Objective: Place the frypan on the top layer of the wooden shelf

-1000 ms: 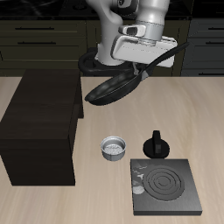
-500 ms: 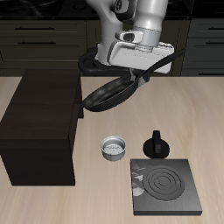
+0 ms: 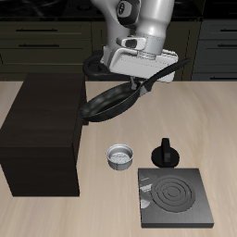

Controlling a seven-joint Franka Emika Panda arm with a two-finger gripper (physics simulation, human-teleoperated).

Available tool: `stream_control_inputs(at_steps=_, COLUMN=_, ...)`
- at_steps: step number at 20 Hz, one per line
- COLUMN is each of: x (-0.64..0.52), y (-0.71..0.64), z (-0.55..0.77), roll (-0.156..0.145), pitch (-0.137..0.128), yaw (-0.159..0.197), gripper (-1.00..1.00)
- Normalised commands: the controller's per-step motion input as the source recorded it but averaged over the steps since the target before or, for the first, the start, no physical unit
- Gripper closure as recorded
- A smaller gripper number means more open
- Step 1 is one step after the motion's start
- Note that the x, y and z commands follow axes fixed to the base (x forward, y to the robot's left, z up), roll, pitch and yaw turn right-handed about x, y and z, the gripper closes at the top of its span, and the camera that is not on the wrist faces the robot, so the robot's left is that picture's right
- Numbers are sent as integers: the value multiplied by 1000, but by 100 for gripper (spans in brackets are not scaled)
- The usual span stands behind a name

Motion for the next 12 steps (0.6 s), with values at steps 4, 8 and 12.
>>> stream_control_inputs(at_steps=4, x=96, y=-285, z=-64, roll=-45, pitch=21, yaw=40, gripper=100)
stream_control_inputs(at_steps=8, x=54, y=-283, z=-39, roll=-43, pitch=5, yaw=53, gripper=100)
stream_control_inputs(at_steps=12, x=77, y=-397, z=-74, roll=-55, pitch=35, yaw=33, gripper=100)
